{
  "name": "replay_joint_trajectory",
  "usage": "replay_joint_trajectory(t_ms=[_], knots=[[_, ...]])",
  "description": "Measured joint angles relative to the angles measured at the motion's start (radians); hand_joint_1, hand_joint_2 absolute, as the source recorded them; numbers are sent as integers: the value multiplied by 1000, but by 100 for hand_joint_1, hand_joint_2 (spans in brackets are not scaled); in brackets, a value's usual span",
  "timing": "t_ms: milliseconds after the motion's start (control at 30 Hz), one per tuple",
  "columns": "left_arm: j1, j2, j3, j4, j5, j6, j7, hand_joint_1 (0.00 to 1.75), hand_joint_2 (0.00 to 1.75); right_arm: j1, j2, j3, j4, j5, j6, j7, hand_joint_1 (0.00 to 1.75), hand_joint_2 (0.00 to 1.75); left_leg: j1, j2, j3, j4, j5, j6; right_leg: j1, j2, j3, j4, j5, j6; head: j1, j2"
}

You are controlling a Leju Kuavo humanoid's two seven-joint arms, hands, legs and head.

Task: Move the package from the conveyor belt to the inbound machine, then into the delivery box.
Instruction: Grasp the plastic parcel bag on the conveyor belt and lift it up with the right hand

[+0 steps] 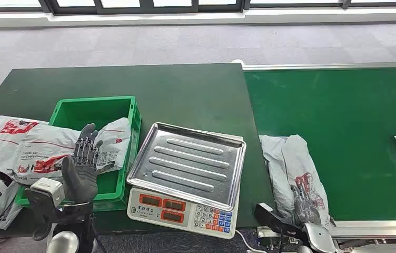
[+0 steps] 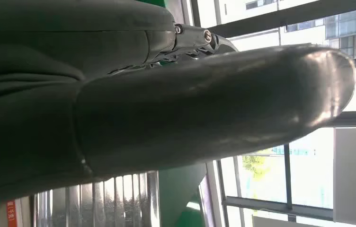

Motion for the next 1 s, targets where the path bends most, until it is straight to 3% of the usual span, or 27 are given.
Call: replay_joint_trajectory(t_ms=[600,700,867,1000], knots=[[3,-5,19,-4,23,-34,1,0,0,29,-11,43,-72,-6,13,1,175,175,0,-2,-3,0,0,0,0,-3,1,0,-1,1,0,0],[14,-9,28,-16,23,-38,-3,0,0,25,-11,50,-76,29,-67,-40,175,175,0,-2,-9,0,-1,1,0,-3,1,0,-2,1,0,0],[67,-26,61,-61,12,-43,-28,0,0,19,16,47,-140,136,-333,-135,175,175,0,0,-14,0,-1,-1,0,-1,-5,1,-2,0,0,0],[96,-42,77,-86,9,-48,-37,0,0,8,59,41,-262,157,-427,-190,175,175,0,-7,-7,0,2,-1,0,-7,-5,1,-2,0,0,0]])
